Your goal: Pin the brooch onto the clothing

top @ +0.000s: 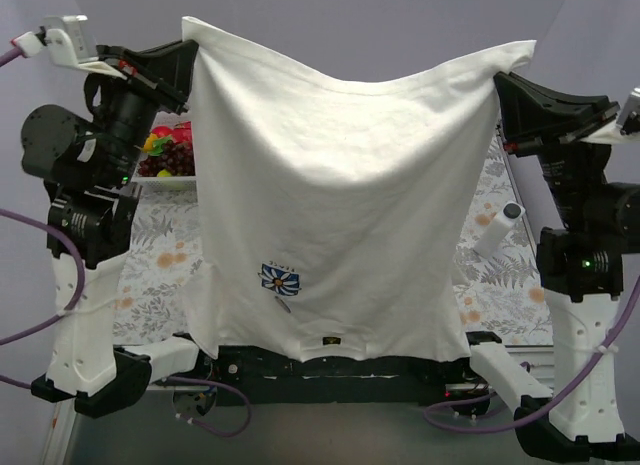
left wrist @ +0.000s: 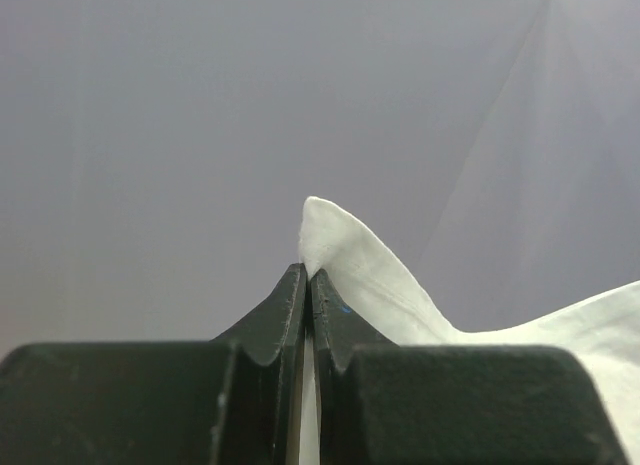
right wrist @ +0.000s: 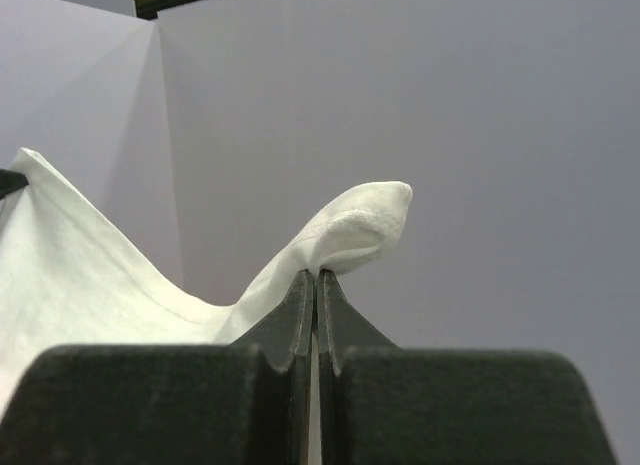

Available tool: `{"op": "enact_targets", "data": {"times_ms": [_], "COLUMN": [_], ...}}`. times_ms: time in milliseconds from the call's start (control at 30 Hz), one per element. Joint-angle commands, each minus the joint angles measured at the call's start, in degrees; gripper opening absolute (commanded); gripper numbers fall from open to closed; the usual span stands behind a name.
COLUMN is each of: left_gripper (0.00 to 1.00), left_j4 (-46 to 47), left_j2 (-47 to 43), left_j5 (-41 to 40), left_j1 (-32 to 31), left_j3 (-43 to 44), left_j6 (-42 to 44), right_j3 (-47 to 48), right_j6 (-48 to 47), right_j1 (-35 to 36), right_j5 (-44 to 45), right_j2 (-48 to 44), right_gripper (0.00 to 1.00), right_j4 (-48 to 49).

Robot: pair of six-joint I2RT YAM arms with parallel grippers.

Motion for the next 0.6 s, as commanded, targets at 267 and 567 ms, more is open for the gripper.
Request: {"op": "enact_targets", "data": {"times_ms": [267,567], "left_gripper": [0.0,0.0], "left_j4": [0.68,0.15], "left_j2": [8.21,6.29], "left_j5": [-5.88,-3.08], "left_j1": [0.18,0.27], "left_j3": [3.37,8.3], "left_j6": [4.1,3.92], "right_j3": [7.84,6.17], "right_j6": [0.16,1.22], "right_j1": [-0.16,-0.16], "right_j5": [4.13,4.92], "right_j2": [9.51,3.63], "right_gripper": [0.01,0.01], "right_j4": [-0.23,3.98]}}
